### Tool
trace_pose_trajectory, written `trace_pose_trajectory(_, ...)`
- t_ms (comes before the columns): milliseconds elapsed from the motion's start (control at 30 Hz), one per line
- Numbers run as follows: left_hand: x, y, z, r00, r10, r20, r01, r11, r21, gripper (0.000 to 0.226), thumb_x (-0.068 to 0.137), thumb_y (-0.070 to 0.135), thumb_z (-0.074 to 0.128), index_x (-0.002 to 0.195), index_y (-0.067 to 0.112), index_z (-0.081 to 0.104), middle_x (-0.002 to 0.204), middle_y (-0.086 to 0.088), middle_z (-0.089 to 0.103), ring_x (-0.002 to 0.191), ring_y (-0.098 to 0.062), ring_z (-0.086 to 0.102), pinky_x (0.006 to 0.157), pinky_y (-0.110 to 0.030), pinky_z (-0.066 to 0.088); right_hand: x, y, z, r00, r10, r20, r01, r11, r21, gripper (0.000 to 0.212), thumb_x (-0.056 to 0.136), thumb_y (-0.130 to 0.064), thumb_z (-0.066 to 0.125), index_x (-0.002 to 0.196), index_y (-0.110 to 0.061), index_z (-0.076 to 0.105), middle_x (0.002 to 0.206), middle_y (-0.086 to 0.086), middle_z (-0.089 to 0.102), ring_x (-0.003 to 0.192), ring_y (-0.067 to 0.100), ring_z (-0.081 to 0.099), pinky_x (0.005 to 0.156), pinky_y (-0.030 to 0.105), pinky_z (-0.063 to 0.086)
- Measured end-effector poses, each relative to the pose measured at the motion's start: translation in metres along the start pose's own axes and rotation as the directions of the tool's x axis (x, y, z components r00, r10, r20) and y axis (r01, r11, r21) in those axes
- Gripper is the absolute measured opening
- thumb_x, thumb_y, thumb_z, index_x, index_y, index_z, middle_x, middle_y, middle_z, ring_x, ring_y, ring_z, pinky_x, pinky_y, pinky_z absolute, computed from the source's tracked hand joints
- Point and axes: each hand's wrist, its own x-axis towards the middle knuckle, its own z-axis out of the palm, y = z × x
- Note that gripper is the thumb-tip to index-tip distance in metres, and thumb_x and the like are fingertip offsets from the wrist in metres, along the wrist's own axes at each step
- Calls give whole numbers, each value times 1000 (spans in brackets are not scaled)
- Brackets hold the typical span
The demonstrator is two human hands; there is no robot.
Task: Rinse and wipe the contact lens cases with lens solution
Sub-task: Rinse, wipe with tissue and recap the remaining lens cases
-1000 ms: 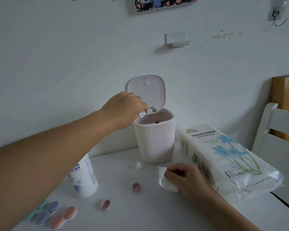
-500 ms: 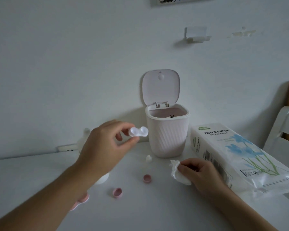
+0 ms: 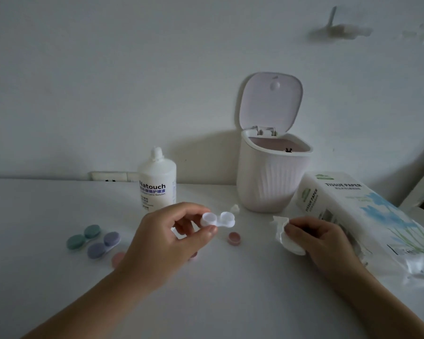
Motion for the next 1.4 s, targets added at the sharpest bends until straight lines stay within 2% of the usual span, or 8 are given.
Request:
trace_pose_trajectory(267,0,-4,-5,994,-110,5,109,986,-128,17,75,37,79,93,37,78,62,0,64,52,-25,68,56,-40,61,10,-38,-3,996,-73,-56,68,994,-82,17,86,-20,73,79,-34,79,68,-15,73,61,-8,60,61,11,45)
trace_pose_trajectory(333,1,-5,-4,992,-122,18,123,983,-135,18,78,29,83,93,38,77,65,2,66,56,-29,67,56,-34,61,17,-51,7,995,-105,-6,104,993,-48,14,87,-20,72,81,-30,79,70,-13,73,61,-7,59,63,17,43)
trace_pose_trajectory(533,1,-6,1,984,-164,73,176,963,-202,36,84,9,80,103,39,75,88,2,78,76,-33,69,60,-37,63,16,-63,56,960,-110,259,74,987,146,20,93,-12,66,78,-19,79,67,-6,70,58,1,59,54,9,44)
trace_pose_trajectory(700,2,-8,3,983,-157,91,171,968,-183,36,83,11,81,103,41,75,84,5,77,75,-25,70,59,-30,60,1,-52,67,925,-105,366,42,983,176,18,95,-25,63,89,-17,78,80,13,75,74,30,71,69,27,56)
trace_pose_trajectory(833,1,-8,3,989,-133,69,144,974,-172,32,77,22,80,103,38,75,85,5,77,73,-26,70,59,-37,63,-7,-49,70,878,-106,467,31,986,166,33,80,-50,75,97,-22,79,87,4,77,73,9,69,67,18,53)
trace_pose_trajectory(1067,-1,-12,1,994,-89,59,96,984,-147,32,74,38,75,106,40,74,86,3,76,77,-21,70,62,-49,63,-9,-45,73,880,-74,470,26,994,106,28,83,-44,66,92,-21,79,81,7,75,64,10,66,62,18,51)
trace_pose_trajectory(1233,-1,-9,0,996,-50,73,55,996,-69,34,73,46,86,104,40,73,79,9,75,66,-17,71,69,-31,61,-8,-43,71,874,-72,481,34,996,87,28,84,-45,66,89,-20,78,74,7,74,61,8,63,60,21,50)
trace_pose_trajectory(1400,-3,-6,2,997,71,37,-74,993,88,25,71,42,81,91,29,76,76,15,72,74,-12,69,72,-14,51,-9,-44,71,872,-72,484,25,994,102,23,86,-40,68,90,-20,78,76,8,74,62,9,64,61,21,52)
